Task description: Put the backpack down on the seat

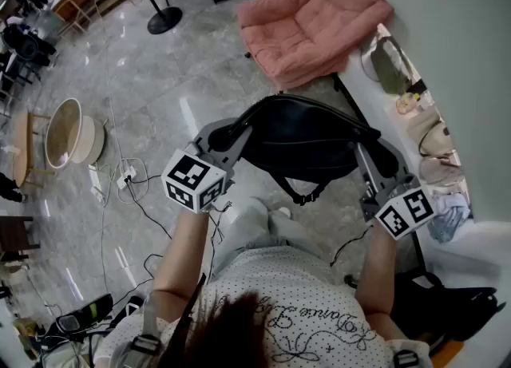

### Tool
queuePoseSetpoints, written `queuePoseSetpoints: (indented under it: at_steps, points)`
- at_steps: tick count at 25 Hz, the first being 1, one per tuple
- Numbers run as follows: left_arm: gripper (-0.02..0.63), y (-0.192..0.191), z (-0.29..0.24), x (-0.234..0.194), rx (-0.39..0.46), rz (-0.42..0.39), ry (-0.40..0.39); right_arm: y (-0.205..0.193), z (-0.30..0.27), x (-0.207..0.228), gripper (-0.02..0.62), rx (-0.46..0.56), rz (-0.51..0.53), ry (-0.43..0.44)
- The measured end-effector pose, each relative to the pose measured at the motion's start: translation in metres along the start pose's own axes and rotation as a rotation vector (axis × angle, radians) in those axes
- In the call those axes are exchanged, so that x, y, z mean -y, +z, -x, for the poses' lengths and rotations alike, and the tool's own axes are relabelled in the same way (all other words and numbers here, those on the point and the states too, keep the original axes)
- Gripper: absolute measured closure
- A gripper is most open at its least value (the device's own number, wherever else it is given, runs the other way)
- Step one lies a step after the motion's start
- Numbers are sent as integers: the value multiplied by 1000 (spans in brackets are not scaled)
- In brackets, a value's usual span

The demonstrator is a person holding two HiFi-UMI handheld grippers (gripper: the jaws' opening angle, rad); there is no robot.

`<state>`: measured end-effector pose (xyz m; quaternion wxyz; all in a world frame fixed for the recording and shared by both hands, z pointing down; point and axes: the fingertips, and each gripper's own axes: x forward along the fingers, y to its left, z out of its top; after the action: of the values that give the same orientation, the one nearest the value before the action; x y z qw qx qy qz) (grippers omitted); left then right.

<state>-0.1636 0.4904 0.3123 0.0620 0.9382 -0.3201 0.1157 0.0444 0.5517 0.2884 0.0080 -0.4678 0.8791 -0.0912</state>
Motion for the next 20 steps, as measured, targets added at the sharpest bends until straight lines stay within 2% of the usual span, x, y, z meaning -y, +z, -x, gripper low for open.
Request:
queuePoseSetpoints:
  at_steps: [20]
  points:
    - [580,22,-8,11,41,-15,4,16,5,23,497,48,-3,-33]
